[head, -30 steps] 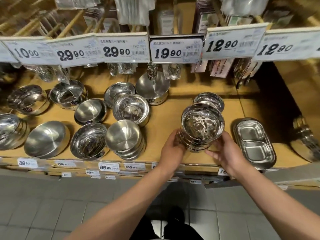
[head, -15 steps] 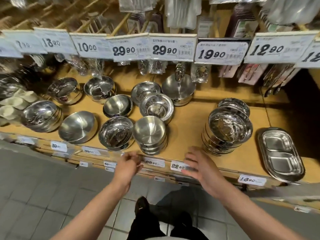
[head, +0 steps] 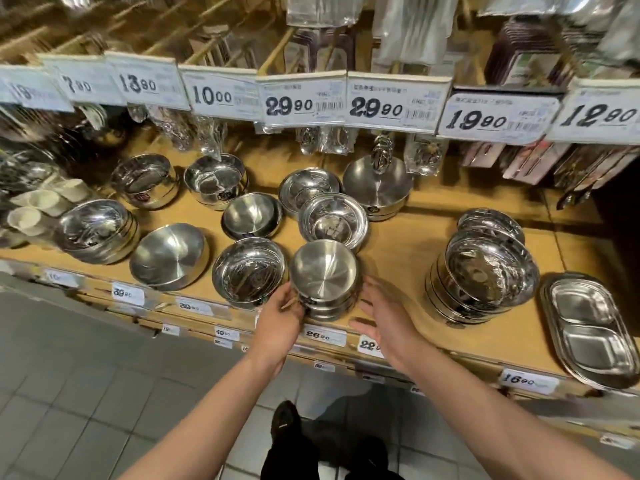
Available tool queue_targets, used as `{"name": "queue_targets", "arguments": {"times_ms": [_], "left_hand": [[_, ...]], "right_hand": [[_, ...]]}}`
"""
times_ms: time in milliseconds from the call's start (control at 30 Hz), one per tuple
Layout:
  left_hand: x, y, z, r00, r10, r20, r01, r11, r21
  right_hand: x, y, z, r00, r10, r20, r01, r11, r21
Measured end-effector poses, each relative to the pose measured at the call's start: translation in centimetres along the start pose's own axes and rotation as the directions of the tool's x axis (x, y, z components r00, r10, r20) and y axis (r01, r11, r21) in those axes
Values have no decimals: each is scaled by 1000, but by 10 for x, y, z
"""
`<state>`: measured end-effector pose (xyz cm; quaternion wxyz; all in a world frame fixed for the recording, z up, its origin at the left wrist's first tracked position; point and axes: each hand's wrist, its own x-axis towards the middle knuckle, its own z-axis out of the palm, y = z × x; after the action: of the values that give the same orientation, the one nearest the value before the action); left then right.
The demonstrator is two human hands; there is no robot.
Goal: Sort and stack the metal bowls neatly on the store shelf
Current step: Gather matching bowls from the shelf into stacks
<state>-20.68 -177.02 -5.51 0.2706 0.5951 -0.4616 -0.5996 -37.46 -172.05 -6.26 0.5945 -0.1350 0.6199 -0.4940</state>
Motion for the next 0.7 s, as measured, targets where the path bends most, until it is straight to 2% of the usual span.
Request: {"name": "queue_targets", "arguments": {"times_ms": [200,333,467,567,700], "left_hand": [[-5,0,-17,997,-80,-2,79,996,-28],[-5,16,-36,998,-52,-30,49,993,-103],[8,45,-61,998,22,-57,-30,990,-137],[23,58,-77,999,18,-48,-25,987,-156],[45,65,-91,1000,-7,-21,4,990,-142]], "right_hand": [[15,-21,-7,990,-25,-138,33,998,53],[37,-38,1,981,-38,-191,46,998,41],[58,-52,13,984,-38,-176,34,999,-27],[72,-62,21,978,-29,-207,18,998,-57],[86,-67,29,922,-90,-376,7,976,-219]]}}
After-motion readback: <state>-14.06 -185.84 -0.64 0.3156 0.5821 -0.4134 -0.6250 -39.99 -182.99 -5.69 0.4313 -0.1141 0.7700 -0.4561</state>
